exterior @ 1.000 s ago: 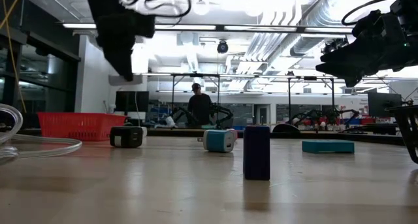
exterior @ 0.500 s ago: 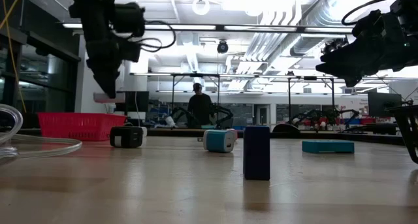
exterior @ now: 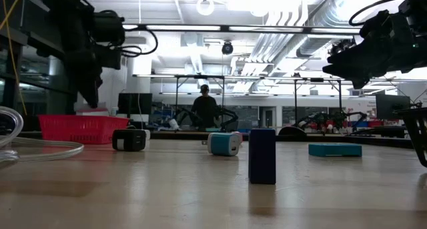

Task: Pick & Place Office items
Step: Put the white digital clock into the red bin

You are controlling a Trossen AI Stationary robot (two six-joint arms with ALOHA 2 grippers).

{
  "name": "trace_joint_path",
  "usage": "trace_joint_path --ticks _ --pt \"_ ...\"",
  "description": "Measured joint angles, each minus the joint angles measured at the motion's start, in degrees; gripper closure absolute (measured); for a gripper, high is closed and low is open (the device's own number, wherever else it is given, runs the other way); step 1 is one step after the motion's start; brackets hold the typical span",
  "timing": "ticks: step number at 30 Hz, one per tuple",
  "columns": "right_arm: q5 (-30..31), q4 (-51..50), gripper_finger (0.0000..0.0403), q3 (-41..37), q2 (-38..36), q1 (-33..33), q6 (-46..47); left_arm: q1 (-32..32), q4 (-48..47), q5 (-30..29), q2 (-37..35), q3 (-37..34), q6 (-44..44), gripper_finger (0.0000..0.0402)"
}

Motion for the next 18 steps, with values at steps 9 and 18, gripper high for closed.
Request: trace_joint_path --ticks 9,18 --pt "0.02 0.00 0.0231 0.01 0.02 0.00 -0.01 4.10 0.83 -0.81 1.36 -1.09 4.15 0.0254" --pt "0.00 0.00 0.0231 -0.01 0.00 -0.01 0.01 3.67 2.63 -0.79 7.77 -1.09 5.13 0.0254"
